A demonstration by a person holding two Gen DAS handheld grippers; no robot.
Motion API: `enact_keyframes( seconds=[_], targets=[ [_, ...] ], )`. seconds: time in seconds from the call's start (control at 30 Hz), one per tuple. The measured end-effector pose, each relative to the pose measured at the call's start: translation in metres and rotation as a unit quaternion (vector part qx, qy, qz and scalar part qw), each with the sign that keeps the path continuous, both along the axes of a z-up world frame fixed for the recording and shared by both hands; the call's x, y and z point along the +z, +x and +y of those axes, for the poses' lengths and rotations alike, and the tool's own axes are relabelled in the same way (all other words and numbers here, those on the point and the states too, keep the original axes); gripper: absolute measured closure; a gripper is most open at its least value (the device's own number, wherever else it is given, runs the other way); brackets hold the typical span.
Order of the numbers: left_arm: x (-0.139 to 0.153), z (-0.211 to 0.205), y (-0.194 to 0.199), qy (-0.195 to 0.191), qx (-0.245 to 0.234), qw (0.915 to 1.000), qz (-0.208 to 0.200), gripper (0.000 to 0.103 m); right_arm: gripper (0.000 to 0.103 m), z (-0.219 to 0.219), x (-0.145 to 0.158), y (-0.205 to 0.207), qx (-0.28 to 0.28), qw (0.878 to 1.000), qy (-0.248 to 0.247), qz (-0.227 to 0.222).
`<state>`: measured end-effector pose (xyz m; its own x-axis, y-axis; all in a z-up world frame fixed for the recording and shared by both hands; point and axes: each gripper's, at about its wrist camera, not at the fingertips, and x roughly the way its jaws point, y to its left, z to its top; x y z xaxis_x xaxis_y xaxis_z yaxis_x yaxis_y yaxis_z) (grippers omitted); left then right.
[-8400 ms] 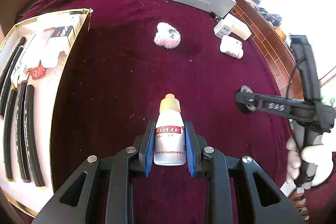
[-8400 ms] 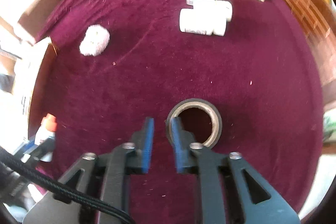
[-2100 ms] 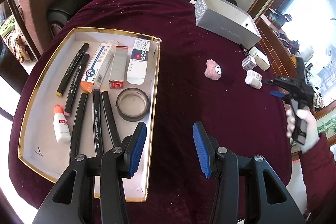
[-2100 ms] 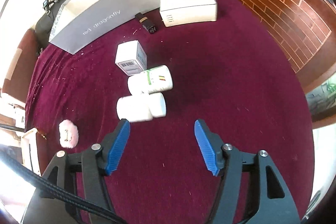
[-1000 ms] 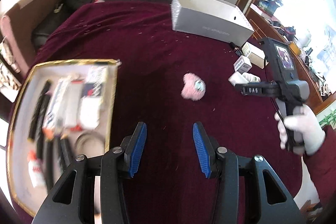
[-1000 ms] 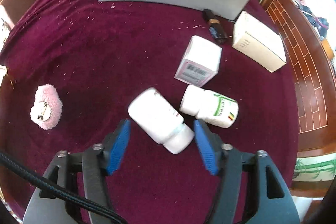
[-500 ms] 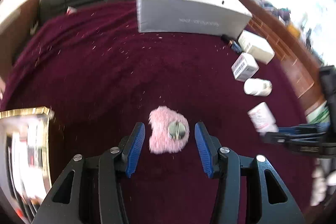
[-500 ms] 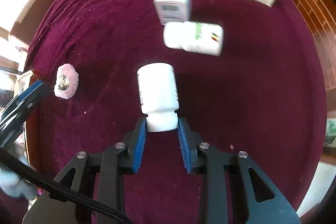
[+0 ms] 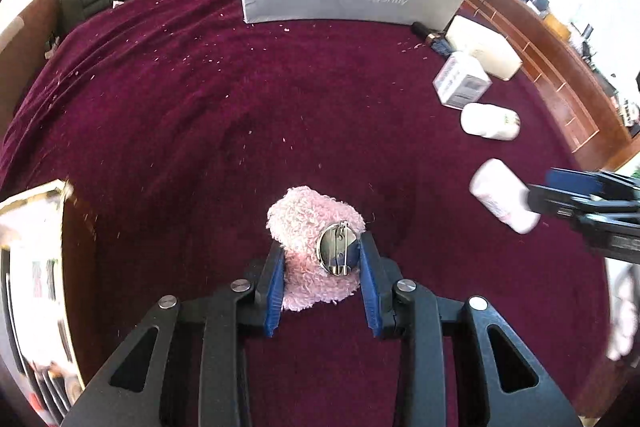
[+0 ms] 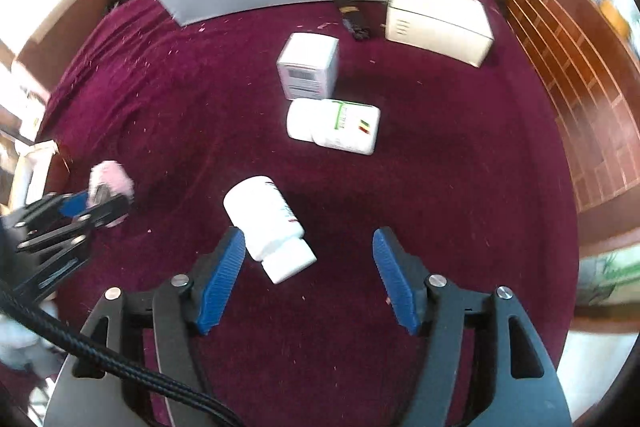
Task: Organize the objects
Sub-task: 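Grasp the pink pom-pom with the left gripper while the right gripper grasps the white pill bottle, then carry the pom-pom with the left gripper while the right gripper carries the pill bottle to the tray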
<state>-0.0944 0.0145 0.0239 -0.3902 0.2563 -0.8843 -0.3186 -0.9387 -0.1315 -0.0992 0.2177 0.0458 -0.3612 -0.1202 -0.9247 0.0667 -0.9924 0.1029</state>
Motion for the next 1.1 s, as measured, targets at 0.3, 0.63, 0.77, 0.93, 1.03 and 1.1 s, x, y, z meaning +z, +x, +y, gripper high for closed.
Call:
enact_keyframes(
  seconds=[0.3,0.63,0.77,0.93,1.03,1.1],
  targets=[
    [0.025,-0.03,0.044,0.032,0.023,0.9992,0.006,0.075,0.07,-0.036,-0.024,-0.005,0.043,0.996,0.076,-0.015],
    [0.049,-0.076,0.085,0.077,0.056,0.9952,0.021,0.075,0.07,-0.016,-0.019,0.024,-0.011,0.997,-0.048,-0.06],
    [0.059,-0.102,0.106,0.095,0.066,0.9931,0.021,0.075,0.07,-0.016,-0.008,0.042,-0.026,0.991,-0.112,-0.067],
    [0.062,-0.145,0.127,0.116,0.089,0.9892,0.005,0.075,0.07,-0.041,0.008,0.059,-0.017,0.983,-0.165,-0.073],
    [0.063,-0.172,0.136,0.116,0.11,0.9871,0.003,0.075,0.07,-0.067,0.016,0.071,-0.005,0.981,-0.179,-0.071],
    [0.066,-0.195,0.142,0.115,0.126,0.9854,0.004,0.075,0.07,-0.085,0.02,0.076,0.002,0.979,-0.193,-0.072]
  ],
)
